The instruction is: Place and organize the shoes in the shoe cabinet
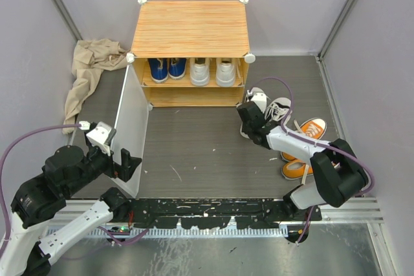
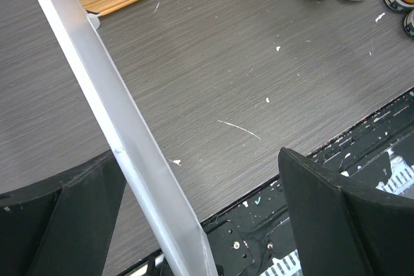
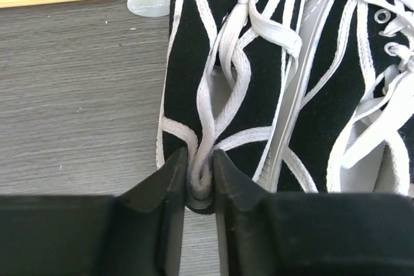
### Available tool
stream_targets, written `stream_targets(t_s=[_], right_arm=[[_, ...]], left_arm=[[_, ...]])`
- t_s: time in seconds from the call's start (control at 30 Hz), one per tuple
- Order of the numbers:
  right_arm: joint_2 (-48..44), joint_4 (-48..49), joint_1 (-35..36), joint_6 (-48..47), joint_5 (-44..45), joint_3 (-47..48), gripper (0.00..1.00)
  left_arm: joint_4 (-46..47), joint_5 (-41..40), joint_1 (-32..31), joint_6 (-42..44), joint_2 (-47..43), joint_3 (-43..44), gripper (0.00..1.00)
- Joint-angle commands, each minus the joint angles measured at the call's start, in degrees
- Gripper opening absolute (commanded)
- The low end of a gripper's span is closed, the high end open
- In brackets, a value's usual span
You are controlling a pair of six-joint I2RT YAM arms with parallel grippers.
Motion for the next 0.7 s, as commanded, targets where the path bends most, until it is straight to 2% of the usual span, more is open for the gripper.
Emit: stream_targets(t_s=[0.0, 0.03, 0.07, 0.2, 0.43, 0.53, 0.67], right_arm=[[-1.6, 0.7, 0.0, 0.3, -0.8, -1.0, 0.14], [-2.3, 0.6, -0.1, 0.2, -1.5, -1.2, 0.04], [-3.3, 0.4, 0.2, 0.4, -2.3, -1.5, 0.02], [-7.6, -4.1, 5.1, 1.5, -2.6, -1.1, 0.01], [-8.4, -11.5, 25.9, 9.2, -1.4, 2.7, 0.01], [-6.1, -8.9, 34.3, 9.2, -1.5, 2.4, 0.01], [-1.6, -4.7, 40.3, 7.2, -3.2, 1.4, 0.01]], left_arm=[[2.4, -0.4, 0.0, 1.1, 0.5, 0.0, 0.98], [2.3, -0.4, 0.0, 1.1, 0.4, 0.1, 0.98], [2.2, -0.5, 0.0, 1.0, 0.4, 0.2, 0.98], [1.9, -0.6, 0.0, 1.0, 0.3, 0.7, 0.98], [1.8, -0.7, 0.1, 0.0, 0.4, 1.5, 0.98], [1.8, -0.3, 0.0, -0.7, 0.2, 1.5, 0.98], [1.8, -0.7, 0.0, -1.0, -0.3, 1.0, 0.98]])
